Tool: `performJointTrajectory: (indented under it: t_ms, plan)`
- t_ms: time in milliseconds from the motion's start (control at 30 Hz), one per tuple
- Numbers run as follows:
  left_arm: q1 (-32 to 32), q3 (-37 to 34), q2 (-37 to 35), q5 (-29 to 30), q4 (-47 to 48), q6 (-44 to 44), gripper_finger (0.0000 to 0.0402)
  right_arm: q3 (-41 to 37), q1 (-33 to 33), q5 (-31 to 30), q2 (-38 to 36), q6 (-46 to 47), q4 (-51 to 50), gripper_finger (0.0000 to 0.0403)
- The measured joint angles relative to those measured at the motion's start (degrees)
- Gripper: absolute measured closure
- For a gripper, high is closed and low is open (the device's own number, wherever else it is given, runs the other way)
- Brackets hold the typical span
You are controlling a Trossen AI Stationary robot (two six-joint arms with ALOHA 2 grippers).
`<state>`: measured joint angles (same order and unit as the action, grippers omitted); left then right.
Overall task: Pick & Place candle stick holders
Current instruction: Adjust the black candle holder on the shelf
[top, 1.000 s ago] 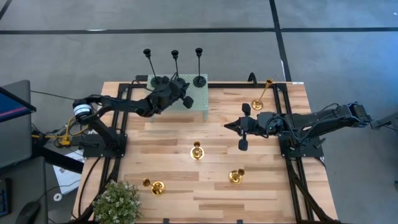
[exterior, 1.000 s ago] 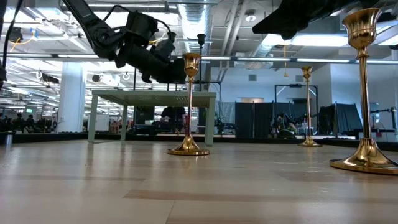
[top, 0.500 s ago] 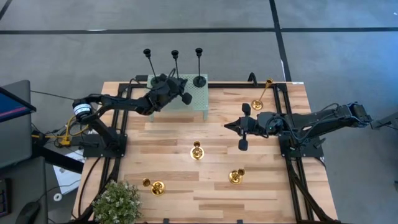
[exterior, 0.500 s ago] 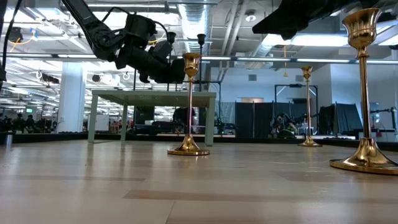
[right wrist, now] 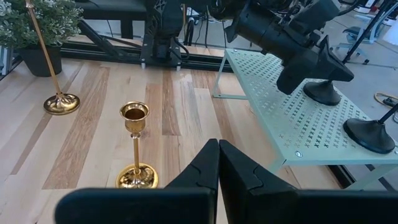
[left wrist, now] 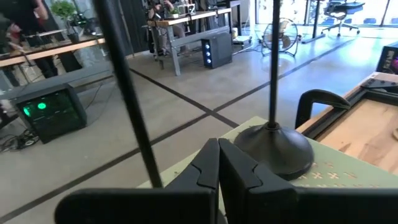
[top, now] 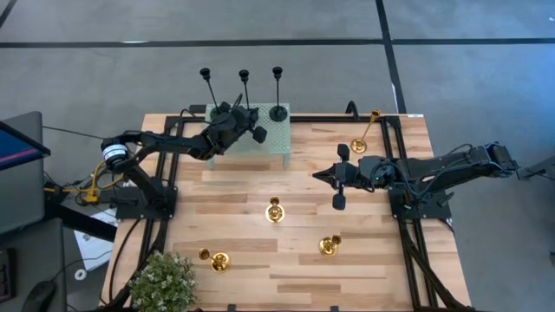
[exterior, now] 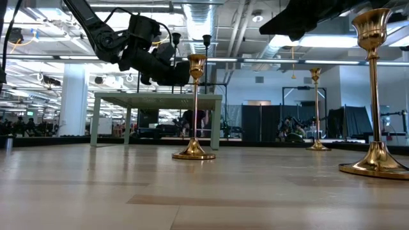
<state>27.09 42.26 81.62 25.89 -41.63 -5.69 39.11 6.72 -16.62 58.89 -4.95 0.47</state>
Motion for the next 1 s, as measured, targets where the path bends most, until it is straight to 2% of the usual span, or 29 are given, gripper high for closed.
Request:
performJointTrajectory:
  t_ms: [700, 1000]
  plan:
    - [1.6, 0.0, 0.0, 0.7, 0.0, 0.0, 0.04, 0.0, 0.0, 0.0, 0.0, 0.0, 0.0, 0.0403]
    - [1.6, 0.0, 0.0, 3.2, 0.0, 0.0, 0.04, 0.0, 0.0, 0.0, 0.0, 0.0, 0.0, 0.0403]
